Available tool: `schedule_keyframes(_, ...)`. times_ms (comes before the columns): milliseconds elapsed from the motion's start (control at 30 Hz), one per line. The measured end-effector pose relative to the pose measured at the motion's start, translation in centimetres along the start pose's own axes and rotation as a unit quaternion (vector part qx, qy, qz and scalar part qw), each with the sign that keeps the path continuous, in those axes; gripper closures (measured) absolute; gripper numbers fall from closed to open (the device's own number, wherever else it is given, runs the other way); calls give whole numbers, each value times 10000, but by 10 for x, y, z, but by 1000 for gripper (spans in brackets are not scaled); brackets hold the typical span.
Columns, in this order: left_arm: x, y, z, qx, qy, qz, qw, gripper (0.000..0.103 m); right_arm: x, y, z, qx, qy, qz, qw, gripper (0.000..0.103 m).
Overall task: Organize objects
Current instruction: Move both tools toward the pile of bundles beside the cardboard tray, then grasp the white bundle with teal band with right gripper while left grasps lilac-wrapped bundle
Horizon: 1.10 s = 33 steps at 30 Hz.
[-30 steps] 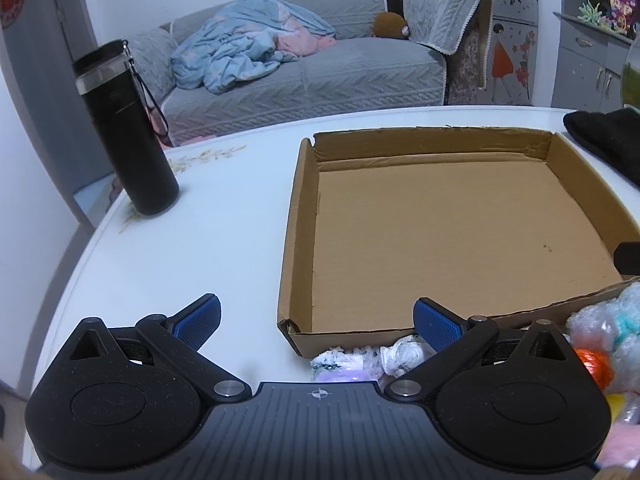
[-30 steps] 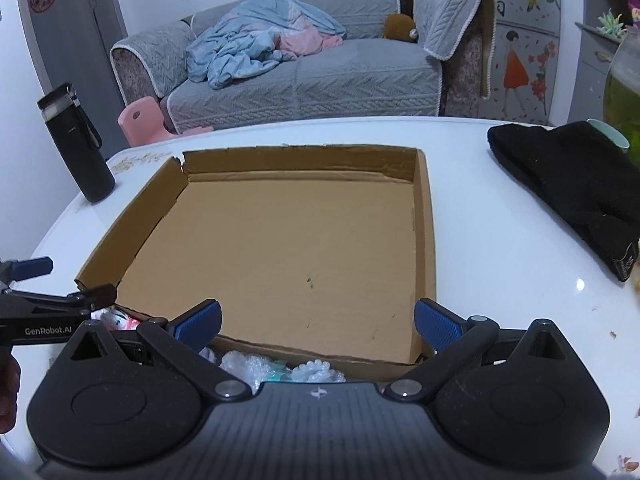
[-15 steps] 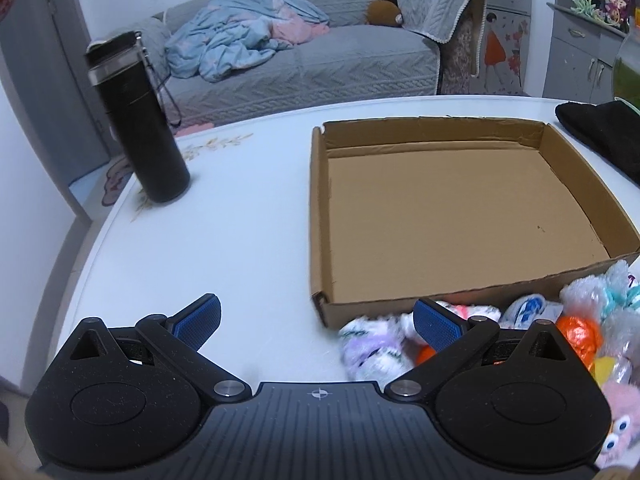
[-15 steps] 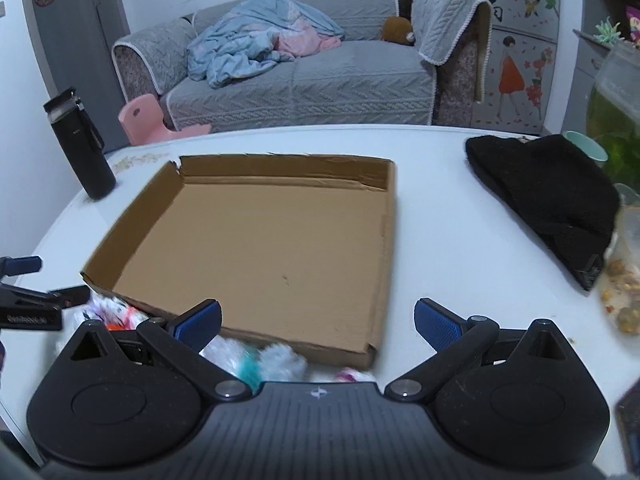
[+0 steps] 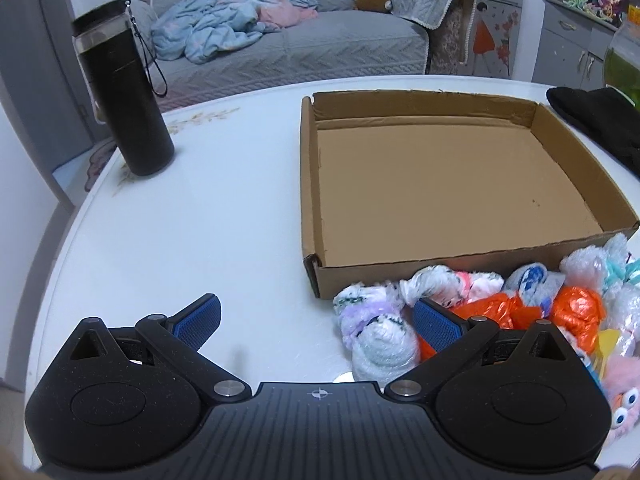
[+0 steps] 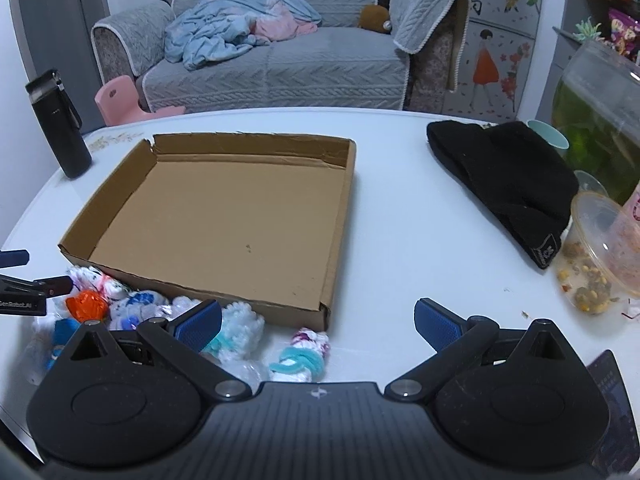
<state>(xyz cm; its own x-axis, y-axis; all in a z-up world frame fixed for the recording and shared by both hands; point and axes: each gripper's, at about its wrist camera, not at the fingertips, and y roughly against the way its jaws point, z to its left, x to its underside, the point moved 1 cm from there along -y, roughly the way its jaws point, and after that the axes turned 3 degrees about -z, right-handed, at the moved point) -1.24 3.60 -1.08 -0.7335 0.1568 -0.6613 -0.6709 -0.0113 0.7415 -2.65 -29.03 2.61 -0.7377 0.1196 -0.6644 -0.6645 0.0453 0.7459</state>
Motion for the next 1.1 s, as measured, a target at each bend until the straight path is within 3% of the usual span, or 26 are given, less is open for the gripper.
schedule_keyframes(567, 4, -12, 14, -60, 23, 129, 9999, 0, 16, -17, -29, 336, -256, 369, 9984, 1)
schedule_keyframes(800, 5, -10, 15, -75, -54, 128, 9999, 0, 27, -35, -22, 227, -230, 673, 9972, 2)
schedule_keyframes(900, 4, -10, 12, -106, -108, 135, 9998, 0, 34, -42, -11, 124, -95, 787, 9968, 6)
schedule_keyframes(1100, 6, -17, -4, 2, -368, 282, 9989, 1, 43, -48, -5, 85, -79, 989, 9950, 23)
